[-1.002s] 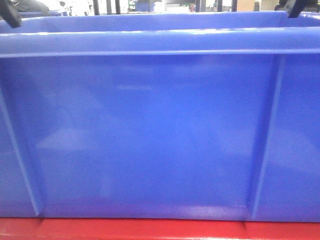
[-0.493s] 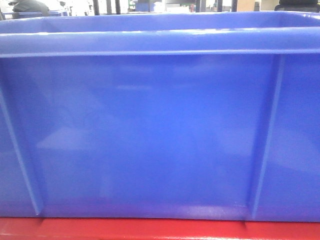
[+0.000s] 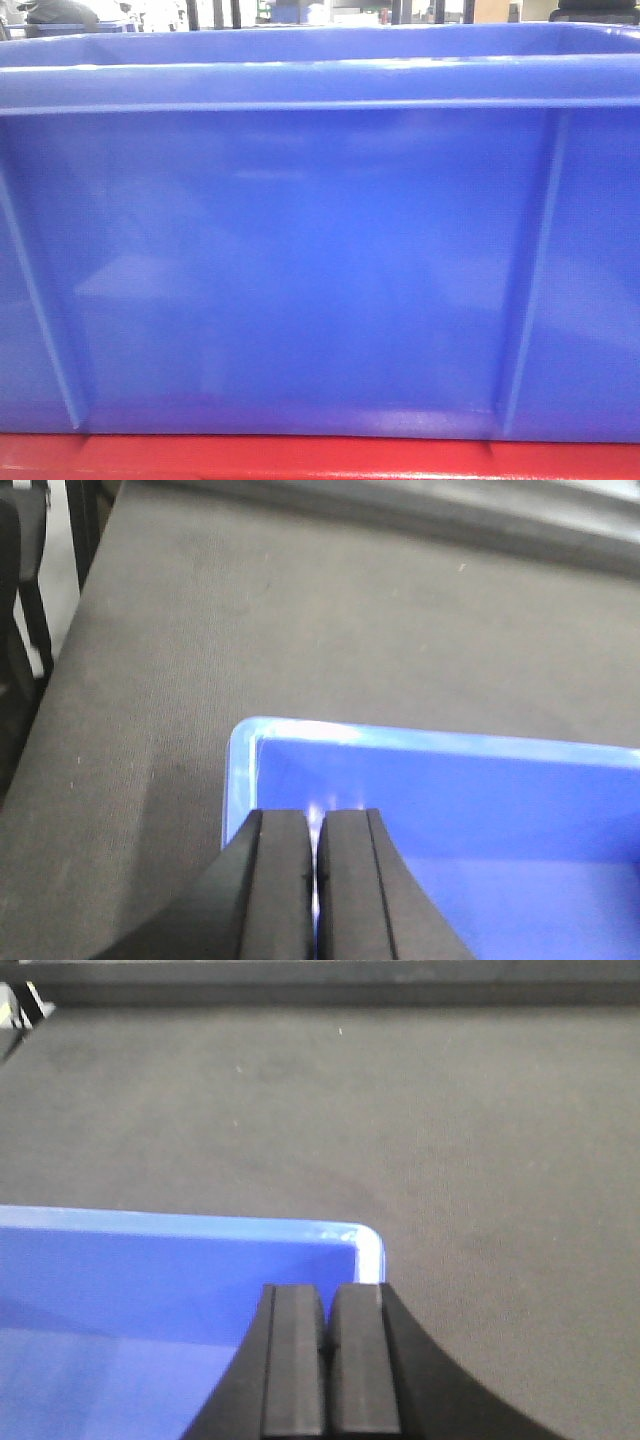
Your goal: Move blue bin to conveyor side
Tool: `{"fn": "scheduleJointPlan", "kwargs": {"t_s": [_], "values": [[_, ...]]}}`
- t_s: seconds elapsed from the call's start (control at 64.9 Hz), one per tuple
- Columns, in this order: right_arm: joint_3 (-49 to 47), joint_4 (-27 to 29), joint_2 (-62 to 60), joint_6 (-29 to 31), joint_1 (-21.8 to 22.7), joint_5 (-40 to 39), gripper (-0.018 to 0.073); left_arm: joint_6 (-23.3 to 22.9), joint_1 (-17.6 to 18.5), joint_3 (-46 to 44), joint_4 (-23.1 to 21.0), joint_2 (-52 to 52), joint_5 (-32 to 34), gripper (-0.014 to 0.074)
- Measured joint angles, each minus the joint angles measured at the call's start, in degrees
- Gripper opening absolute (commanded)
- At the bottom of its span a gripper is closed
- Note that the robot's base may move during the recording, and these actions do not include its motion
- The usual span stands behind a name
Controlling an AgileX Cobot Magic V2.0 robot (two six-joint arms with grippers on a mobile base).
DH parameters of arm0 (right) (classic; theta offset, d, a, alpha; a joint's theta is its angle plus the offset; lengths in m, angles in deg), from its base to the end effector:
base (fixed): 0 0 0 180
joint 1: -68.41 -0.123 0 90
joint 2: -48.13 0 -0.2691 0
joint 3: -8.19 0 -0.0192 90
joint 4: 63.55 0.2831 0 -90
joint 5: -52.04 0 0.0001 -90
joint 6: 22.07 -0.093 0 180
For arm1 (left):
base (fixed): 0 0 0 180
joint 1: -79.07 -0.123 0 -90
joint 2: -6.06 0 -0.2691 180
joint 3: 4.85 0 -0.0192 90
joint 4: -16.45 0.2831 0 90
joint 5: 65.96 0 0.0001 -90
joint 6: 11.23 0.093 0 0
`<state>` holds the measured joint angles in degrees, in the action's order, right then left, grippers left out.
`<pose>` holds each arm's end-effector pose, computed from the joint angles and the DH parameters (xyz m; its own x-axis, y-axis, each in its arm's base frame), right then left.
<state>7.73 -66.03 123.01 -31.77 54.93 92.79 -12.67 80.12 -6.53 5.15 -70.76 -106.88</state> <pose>0.2743 0.0631 0.4377 -0.4377 0.0350 -0.8985 -0.1500 0.9824 0.1113 0.2903 -0.0173 0.4364 -0.4473 -0.1645 -0.8791 0.0570 0.9757 -0.2116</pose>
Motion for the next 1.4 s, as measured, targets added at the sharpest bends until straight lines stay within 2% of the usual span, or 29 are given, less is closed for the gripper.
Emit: {"fn": "scheduleJointPlan", "kwargs": {"t_s": [0.139,0.277,0.432,0.555,0.693,0.832,0.986,1.187,1.402], "values": [[0.00,1.51,-3.64,0.00,0.00,1.83,-0.0070,0.00,0.00,0.84,0.00,4.93,1.28,0.0013],[3.37,1.65,-8.23,0.00,0.00,0.49,-0.0085,0.00,0.00,6.94,0.00,11.46,7.42,0.0013],[13.91,1.55,-15.16,0.22,0.00,-7.40,-0.0085,0.00,0.00,17.59,0.23,19.85,16.54,0.0013],[26.33,1.55,-22.81,1.15,0.00,-17.38,-0.0085,0.00,0.00,28.93,2.18,27.09,24.94,0.0013],[36.54,-0.61,-30.78,2.01,0.00,-26.50,-0.0085,0.00,0.00,38.51,5.71,33.99,29.97,0.0013],[43.57,-2.98,-39.80,2.26,0.00,-30.97,-0.0085,0.00,0.00,46.06,7.59,40.97,32.42,0.0013],[47.85,-3.54,-49.32,2.50,0.00,-29.87,-0.0085,0.00,0.00,50.97,7.94,48.42,32.79,0.0013],[51.02,-3.68,-59.68,2.50,0.00,-23.25,-0.0085,0.00,0.00,54.84,7.94,57.03,32.55,0.0013],[51.41,-3.68,-66.12,2.51,0.00,-20.58,-0.0085,0.00,0.00,56.19,7.94,61.08,32.17,0.0013]]}}
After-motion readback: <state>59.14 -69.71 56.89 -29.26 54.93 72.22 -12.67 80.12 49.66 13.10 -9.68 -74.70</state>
